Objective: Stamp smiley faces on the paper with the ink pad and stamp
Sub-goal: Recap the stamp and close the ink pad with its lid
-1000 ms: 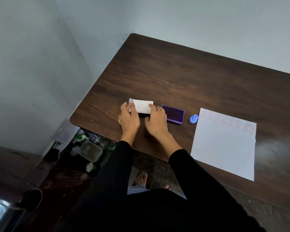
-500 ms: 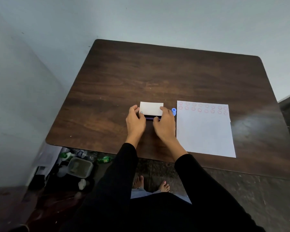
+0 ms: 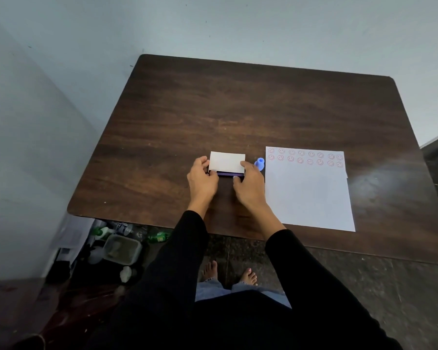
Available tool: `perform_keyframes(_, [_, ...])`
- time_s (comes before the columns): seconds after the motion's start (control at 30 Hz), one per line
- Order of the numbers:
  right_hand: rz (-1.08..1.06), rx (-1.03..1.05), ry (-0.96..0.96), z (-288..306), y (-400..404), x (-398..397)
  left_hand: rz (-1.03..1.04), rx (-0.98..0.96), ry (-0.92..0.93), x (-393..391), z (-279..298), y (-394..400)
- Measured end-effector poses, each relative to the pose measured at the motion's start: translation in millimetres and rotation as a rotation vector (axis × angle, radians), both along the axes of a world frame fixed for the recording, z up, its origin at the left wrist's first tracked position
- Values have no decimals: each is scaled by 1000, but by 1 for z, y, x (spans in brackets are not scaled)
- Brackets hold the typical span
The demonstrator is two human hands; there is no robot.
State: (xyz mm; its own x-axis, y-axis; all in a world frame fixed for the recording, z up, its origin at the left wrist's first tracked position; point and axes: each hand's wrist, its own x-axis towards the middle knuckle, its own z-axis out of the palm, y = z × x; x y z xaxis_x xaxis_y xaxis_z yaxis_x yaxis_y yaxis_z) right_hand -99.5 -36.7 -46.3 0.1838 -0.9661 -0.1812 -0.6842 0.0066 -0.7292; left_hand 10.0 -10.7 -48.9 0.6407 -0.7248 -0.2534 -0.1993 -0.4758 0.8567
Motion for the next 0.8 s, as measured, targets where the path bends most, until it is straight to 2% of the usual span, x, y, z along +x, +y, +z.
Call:
perform_keyframes(0.47, [52,-3,51,0,-2,-1,-55,-11,-125,0,-2,1])
perform_keyframes(0.8, [-1,-33,42,-3,-1,2,-65,-15,-149,0,-2,1])
